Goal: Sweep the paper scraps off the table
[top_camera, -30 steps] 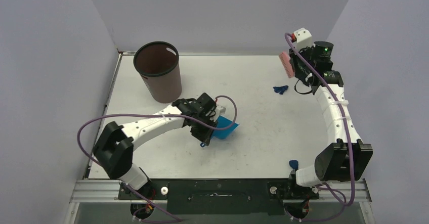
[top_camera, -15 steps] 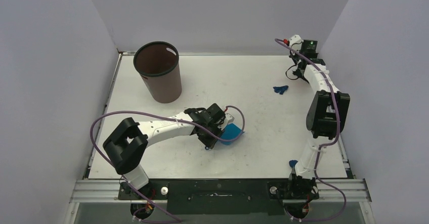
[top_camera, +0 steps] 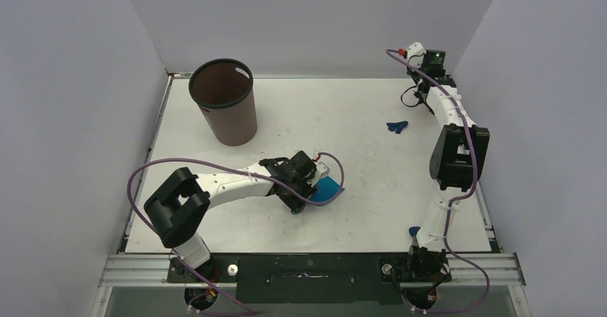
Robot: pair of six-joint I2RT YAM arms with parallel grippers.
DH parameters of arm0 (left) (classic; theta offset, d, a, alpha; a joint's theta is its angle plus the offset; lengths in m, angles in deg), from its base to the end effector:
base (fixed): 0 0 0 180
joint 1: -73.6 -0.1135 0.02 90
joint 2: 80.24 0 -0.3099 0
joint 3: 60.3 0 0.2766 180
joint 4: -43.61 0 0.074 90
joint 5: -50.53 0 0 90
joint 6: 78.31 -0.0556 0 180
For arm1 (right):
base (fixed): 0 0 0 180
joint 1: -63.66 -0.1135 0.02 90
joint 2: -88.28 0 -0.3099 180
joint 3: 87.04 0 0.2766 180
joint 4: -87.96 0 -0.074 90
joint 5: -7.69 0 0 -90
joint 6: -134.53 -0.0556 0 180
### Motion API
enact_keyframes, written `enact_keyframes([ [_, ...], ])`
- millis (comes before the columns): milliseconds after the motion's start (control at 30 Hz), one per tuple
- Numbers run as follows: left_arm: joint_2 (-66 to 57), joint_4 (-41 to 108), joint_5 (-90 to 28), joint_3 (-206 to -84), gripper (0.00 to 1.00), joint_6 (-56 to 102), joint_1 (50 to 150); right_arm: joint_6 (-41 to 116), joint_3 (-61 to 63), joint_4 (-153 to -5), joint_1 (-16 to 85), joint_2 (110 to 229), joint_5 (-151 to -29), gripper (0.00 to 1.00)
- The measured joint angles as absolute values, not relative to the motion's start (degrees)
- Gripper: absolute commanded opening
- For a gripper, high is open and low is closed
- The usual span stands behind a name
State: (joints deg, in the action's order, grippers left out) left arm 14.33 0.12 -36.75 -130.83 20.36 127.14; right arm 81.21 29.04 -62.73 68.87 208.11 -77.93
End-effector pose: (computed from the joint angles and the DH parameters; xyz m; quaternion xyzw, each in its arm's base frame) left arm 0.2040 -0.2805 0.1900 0.3785 0.9046 -0.1206 0.1547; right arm 0.5559 -0.0550 0.2936 -0.2207 0.8504 -0.2017 0.4329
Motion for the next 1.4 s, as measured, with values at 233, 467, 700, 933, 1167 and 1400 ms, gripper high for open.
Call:
enact_keyframes([
  [233,14.3,0.5,-36.6,-130.8,0.38,20.4,127.1,81.4,22.3,-61.0,68.4,207.4,-79.4,0.05],
  [467,14.3,0.5,-36.7,-130.7,0.40,20.3,127.6,80.4,13.4,-55.0,65.3,196.5,-83.7,0.05],
  [700,14.3,0.0,-37.3,-130.6,0.44,20.4,129.2,72.2,11.3,-41.9,52.7,184.2,-91.7,0.05],
  [933,13.9,-0.8,-38.1,-130.3,0.44,20.4,130.5,67.4,14.8,-34.4,49.4,181.2,-91.7,0.05],
  [1167,13.9,-0.8,-39.1,-130.3,0.35,20.4,130.5,67.2,15.5,-35.8,50.2,181.6,-88.7,0.05],
  [1400,14.0,-0.8,-40.8,-130.3,0.32,20.4,130.5,68.6,15.3,-44.6,50.0,186.3,-85.8,0.05],
])
